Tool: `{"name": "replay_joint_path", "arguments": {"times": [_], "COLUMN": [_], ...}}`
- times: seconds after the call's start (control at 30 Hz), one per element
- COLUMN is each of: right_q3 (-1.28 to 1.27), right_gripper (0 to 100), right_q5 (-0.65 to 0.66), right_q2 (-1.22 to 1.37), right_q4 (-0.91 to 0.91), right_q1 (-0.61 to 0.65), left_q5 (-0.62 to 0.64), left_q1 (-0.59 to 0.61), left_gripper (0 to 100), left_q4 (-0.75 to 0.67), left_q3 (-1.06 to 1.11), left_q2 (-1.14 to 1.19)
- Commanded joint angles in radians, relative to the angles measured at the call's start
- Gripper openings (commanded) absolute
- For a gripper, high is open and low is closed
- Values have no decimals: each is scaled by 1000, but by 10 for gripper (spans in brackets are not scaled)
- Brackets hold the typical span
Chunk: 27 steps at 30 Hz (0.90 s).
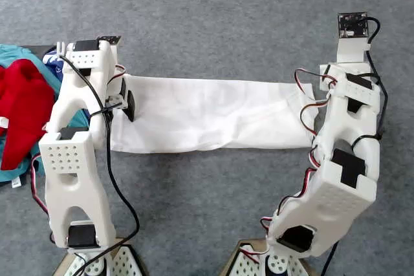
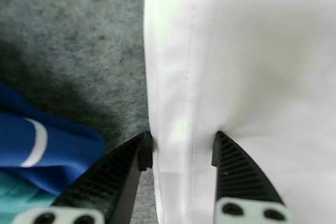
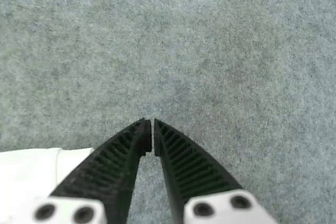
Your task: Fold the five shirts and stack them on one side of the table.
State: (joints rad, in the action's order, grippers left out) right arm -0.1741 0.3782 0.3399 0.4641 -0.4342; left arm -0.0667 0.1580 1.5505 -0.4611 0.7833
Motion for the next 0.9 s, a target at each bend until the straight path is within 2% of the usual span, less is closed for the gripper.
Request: {"name": "replay_joint_path", "arguments": {"times": [0.0,0.17,0.27,0.4,0.47,0.57,0.87], "right_q3": [61,74,77,77,77,77,157], "right_gripper": [25,24,23,25,25,24,22], "right_q5": [9,-5,-118,-296,-341,-371,-483], "right_q2": [-7,-4,-4,-4,-4,-4,64], "right_q4": [0,-32,-83,-150,-170,-187,-176], "right_q1": [-15,-66,-124,-212,-244,-287,-367], "left_q5": [-3,-3,12,26,25,29,57], "left_q1": [5,4,10,7,4,-13,-305], "left_gripper": [116,70,64,45,43,43,47], "left_q4": [2,-20,17,140,206,212,207], "left_q3": [-21,-24,-64,-216,-325,-414,-341], "left_q2": [26,35,35,35,35,26,-52]}}
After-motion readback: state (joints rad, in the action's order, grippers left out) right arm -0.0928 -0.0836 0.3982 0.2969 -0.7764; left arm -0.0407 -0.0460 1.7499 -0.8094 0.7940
